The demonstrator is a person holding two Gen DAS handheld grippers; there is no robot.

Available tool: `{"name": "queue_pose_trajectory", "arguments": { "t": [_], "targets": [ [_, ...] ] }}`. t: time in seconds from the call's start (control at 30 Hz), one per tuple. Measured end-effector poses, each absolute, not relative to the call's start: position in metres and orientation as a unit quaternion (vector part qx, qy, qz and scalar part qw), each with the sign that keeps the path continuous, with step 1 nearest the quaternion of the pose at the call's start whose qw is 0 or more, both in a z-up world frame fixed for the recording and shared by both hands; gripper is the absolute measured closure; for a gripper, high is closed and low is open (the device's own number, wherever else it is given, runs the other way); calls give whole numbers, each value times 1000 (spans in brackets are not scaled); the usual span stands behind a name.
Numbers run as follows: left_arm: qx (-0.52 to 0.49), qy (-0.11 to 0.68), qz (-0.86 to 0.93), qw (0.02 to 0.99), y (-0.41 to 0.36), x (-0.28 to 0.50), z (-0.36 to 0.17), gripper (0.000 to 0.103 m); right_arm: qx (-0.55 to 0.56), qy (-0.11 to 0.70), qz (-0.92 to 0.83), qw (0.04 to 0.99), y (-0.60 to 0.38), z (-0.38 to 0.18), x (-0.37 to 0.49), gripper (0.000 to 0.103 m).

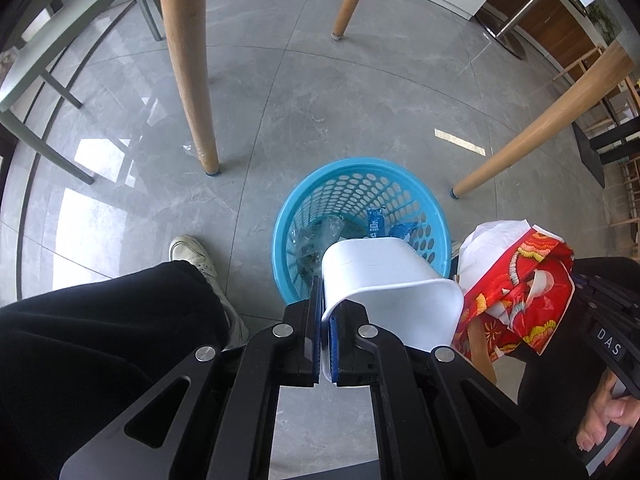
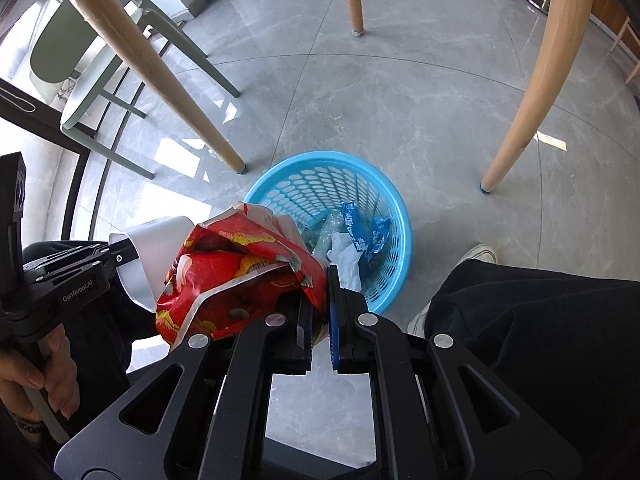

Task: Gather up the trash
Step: 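Open the left tool over the basket while the right tool releases the red bag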

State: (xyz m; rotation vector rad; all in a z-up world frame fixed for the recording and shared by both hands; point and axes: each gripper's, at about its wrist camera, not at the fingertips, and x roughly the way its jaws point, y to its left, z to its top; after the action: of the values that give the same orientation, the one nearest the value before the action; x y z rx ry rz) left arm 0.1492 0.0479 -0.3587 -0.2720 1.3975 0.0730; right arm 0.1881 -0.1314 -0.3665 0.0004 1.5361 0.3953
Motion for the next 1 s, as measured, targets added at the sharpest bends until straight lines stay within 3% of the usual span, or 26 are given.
{"name": "queue_pose_trajectory", "arguments": {
  "t": [0.47, 0.5, 0.53, 0.6, 1.0],
  "targets": [
    [-122, 672, 10, 730, 43, 182, -407, 100, 37, 730, 151, 666, -140, -426, 211, 95],
    [-120, 668, 9, 734, 42, 183, -406, 92, 40, 733, 153, 662, -139, -427, 210, 92],
    [-117, 664, 9, 738, 42, 184, -405, 75, 45, 735, 156, 658, -139, -429, 210, 82],
    [-116, 658, 3, 744, 40, 185, -403, 66, 48, 735, 155, 658, -137, -428, 209, 74],
    [-108, 656, 17, 747, 43, 173, -387, 68, 24, 730, 162, 664, -136, -414, 201, 74]
  ]
}}
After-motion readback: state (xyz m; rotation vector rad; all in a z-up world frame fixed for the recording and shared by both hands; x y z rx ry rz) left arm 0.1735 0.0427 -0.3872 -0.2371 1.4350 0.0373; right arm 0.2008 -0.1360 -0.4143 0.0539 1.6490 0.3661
